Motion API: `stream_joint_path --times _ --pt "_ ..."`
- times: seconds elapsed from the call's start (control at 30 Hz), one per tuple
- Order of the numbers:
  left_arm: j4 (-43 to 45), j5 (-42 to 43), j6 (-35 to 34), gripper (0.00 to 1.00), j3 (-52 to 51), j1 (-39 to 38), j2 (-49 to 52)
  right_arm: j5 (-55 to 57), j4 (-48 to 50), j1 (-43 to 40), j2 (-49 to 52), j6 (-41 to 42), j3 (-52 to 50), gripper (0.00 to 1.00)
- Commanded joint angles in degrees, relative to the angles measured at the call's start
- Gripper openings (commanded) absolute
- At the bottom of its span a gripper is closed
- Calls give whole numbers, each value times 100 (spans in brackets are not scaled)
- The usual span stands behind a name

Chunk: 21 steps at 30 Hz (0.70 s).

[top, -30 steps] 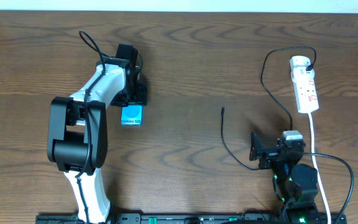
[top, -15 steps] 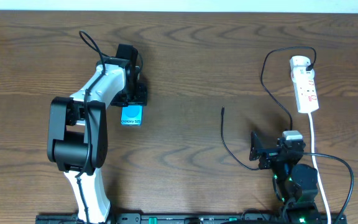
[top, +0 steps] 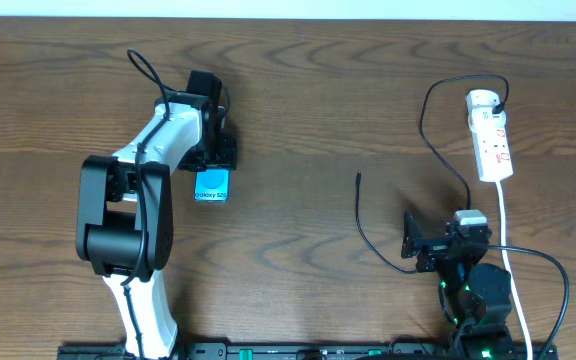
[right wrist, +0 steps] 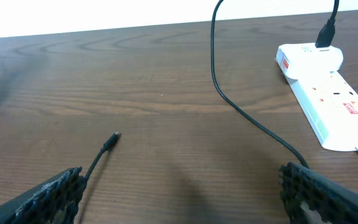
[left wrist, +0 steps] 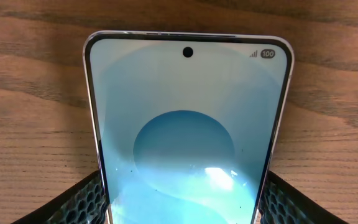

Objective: Plug charger to phone and switch on socket
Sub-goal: 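Lift the phone with the left gripper and tilt it upright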

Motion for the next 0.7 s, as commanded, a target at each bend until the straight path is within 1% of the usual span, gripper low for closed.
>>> stream_joint_path --times 0.0,0.33,0.47,0.67 --pt "-63 -70 74 8 -48 11 -17 48 -26 -4 -24 46 -7 99" --pt "-109 -68 50 7 -37 11 -435 48 -26 -4 -24 46 -7 99" --pt "-138 -46 44 8 -37 11 -822 48 -26 -4 -24 48 -7 99" --pt "-308 -22 -264 7 -35 11 -1611 48 -26 -4 -24 46 -7 99"
